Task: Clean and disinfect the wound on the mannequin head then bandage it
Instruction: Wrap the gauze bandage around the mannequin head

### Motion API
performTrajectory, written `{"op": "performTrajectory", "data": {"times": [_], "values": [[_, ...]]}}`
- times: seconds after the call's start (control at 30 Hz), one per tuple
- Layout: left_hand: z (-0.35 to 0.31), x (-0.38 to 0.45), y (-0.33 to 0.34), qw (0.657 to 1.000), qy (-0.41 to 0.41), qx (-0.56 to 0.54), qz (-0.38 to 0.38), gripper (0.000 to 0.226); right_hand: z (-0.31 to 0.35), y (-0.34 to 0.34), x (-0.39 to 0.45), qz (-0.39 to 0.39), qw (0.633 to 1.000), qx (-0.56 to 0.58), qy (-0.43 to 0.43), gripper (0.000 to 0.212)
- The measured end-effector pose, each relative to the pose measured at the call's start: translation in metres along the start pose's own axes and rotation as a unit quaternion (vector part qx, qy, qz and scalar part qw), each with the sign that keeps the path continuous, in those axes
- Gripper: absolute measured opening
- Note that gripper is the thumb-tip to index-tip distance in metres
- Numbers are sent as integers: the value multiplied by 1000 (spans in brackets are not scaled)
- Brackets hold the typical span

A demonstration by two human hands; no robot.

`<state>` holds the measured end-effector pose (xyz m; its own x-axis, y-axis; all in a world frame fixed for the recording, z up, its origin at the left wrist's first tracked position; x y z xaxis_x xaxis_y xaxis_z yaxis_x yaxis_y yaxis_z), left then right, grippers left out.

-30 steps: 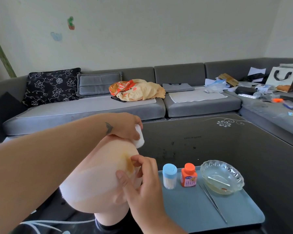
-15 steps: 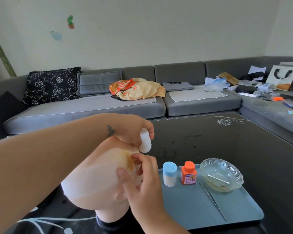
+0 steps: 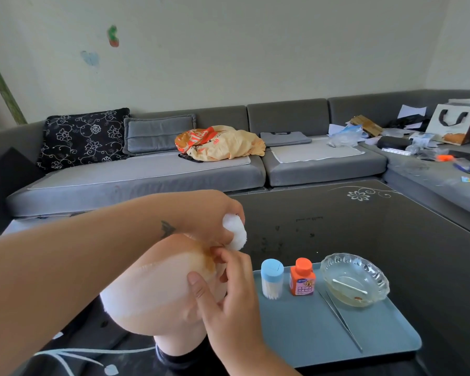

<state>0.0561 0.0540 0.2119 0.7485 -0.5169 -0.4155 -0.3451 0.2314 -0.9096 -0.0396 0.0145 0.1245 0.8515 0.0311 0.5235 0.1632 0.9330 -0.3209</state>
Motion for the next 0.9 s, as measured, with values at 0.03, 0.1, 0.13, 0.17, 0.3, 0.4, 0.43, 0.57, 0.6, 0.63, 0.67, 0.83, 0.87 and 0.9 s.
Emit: {"op": "performTrajectory", "data": {"times": [0.03, 0.1, 0.13, 0.17, 0.3, 0.4, 0.43, 0.57, 0.6, 0.63, 0.67, 0.83, 0.87, 0.9], "values": [[-1, -1, 2, 1000, 6, -3, 4, 34, 0, 0, 0, 0, 1000, -2, 1, 49], [-3, -4, 4, 1000, 17, -12, 6, 32, 1, 0, -1, -1, 1000, -5, 3, 50], [-4, -5, 4, 1000, 21, -16, 3, 33, 1, 0, -1, -2, 1000, -6, 2, 50], [-5, -6, 4, 1000, 24, -19, -2, 35, 2, -1, -2, -2, 1000, -8, 1, 50], [-10, -12, 5, 999, 45, -18, -2, 38, 2, -1, -6, 2, 1000, -11, -3, 50], [-15, -18, 4, 998, 63, -21, 10, 35, 2, -2, -10, -3, 1000, -9, -14, 48], [-16, -20, 3, 997, 68, -25, 13, 36, 3, -2, -11, -6, 1000, -8, -21, 45], [-21, -29, 4, 996, 90, -21, 13, 39, 3, -2, -15, -11, 999, -13, -39, 34], [-22, -31, 5, 995, 96, -19, 11, 38, 3, -2, -17, -10, 999, -17, -40, 34], [-24, -32, 7, 995, 102, -17, 11, 36, 2, -1, -18, -9, 999, -20, -41, 34], [-25, -34, 8, 994, 108, -14, 11, 35, 2, -1, -19, -7, 999, -22, -40, 34], [-29, -39, 14, 992, 121, 21, 1, 20, -2, 1, -23, -1, 999, -34, -34, 39], [-30, -39, 15, 992, 120, 32, -2, 18, -3, 1, -24, 1, 999, -37, -33, 41], [-30, -40, 15, 992, 119, 41, -4, 17, -3, 1, -24, 4, 999, -39, -30, 42]]}}
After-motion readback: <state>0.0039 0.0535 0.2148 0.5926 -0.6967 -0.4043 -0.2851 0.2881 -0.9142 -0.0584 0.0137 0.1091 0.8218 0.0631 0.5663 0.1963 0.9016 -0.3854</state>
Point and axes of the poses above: each hand's wrist, its own x-axis towards the middle knuckle, its own y-axis out of the palm, z = x × y, the point moved 8 cm from there along x, towards the middle knuckle, and after that the axes turned 15 degrees about z, right-handed, at the moved point
